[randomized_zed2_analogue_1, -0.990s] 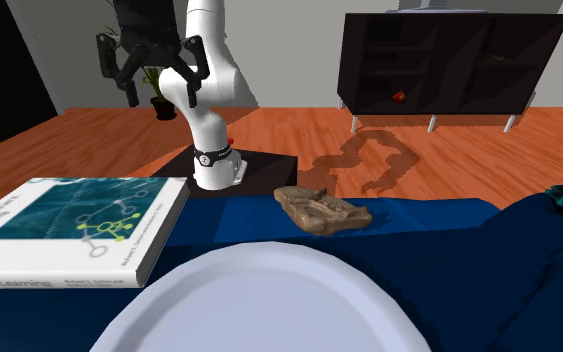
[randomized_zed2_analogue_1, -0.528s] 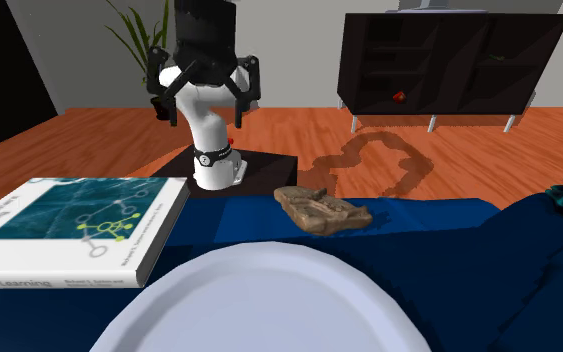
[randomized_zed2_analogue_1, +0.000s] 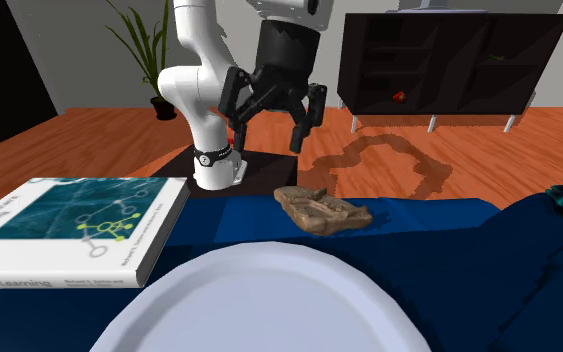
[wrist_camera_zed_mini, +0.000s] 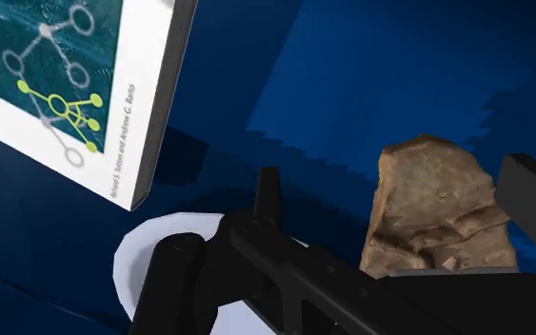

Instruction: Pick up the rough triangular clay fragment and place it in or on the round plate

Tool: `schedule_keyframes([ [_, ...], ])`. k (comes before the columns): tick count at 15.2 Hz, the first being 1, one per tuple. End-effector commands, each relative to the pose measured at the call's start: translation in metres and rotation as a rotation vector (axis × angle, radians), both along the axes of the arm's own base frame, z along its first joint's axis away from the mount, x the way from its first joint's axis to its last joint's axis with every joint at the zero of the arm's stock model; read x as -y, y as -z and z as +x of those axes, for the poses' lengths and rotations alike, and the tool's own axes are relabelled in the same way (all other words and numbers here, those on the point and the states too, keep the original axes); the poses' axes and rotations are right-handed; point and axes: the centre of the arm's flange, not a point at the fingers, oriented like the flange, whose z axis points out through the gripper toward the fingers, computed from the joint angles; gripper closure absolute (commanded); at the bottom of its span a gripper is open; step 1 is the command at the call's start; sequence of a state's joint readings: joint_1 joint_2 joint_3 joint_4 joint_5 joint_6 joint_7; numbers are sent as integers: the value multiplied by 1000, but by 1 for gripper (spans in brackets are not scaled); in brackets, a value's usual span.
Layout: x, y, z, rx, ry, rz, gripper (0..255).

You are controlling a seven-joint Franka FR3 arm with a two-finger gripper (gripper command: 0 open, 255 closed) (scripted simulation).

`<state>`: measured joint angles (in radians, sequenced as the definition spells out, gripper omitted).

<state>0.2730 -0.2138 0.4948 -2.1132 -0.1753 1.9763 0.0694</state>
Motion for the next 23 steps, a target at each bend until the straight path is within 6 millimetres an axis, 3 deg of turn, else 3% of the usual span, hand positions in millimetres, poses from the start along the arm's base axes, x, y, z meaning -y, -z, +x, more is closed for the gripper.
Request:
schedule_keyframes([
  [1,-29,9,-5,22,-59,-23,0],
  [4,-64,23,-14,49,-136,-55,0],
  [12,-57,61,-3,49,-136,-55,0],
  [19,-57,61,-3,49,-136,-55,0],
  [20,-57,61,-3,49,-136,-55,255],
  [23,-57,60,-3,49,-136,-55,255],
])
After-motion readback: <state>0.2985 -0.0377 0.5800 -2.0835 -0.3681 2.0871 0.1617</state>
